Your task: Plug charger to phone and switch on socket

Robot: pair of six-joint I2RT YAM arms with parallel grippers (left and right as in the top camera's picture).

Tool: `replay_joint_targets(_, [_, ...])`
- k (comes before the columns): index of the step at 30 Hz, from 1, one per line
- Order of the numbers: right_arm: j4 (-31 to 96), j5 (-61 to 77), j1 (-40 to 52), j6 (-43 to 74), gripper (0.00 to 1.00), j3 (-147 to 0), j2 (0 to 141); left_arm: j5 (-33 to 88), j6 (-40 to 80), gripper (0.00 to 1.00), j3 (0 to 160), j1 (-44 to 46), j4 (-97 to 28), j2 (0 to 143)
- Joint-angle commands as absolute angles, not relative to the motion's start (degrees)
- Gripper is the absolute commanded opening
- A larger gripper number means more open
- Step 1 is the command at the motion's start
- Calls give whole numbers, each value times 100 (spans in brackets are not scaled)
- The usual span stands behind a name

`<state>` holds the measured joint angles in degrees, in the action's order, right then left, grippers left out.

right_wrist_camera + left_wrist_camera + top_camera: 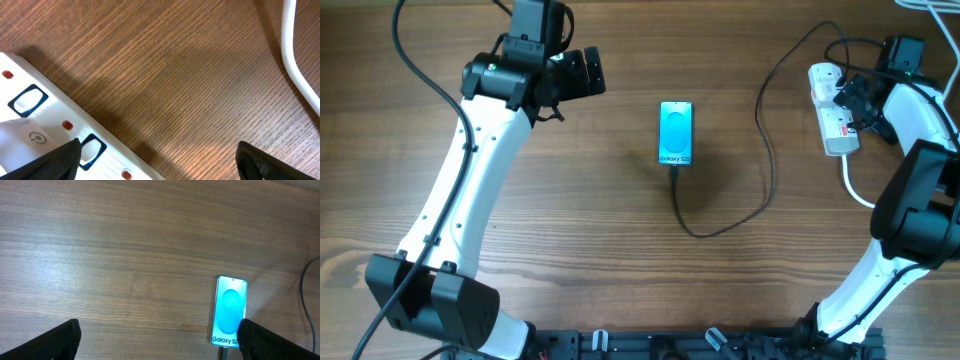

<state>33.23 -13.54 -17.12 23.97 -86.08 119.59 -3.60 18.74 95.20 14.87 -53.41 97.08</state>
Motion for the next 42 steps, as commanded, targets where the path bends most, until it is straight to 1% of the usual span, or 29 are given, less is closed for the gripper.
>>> replay_joint_targets(1, [3242, -1280, -1761, 2462, 100, -8667, 12154, -438, 1804, 100, 9487, 1455, -5387, 9751])
replay_joint_targets(12, [3245, -987, -1761, 2456, 100, -8667, 12317, -438, 1806, 100, 9487, 1455, -5387, 9751])
replay_joint_targets(26, [3330, -152, -1761, 2244, 99, -8667, 12322, -438, 1806, 100, 9487, 1455, -5384, 9751])
replay_joint_targets(42, [3380, 14, -1758, 2102, 100, -8573, 12324, -438, 1806, 100, 9487, 1455, -5384, 9751])
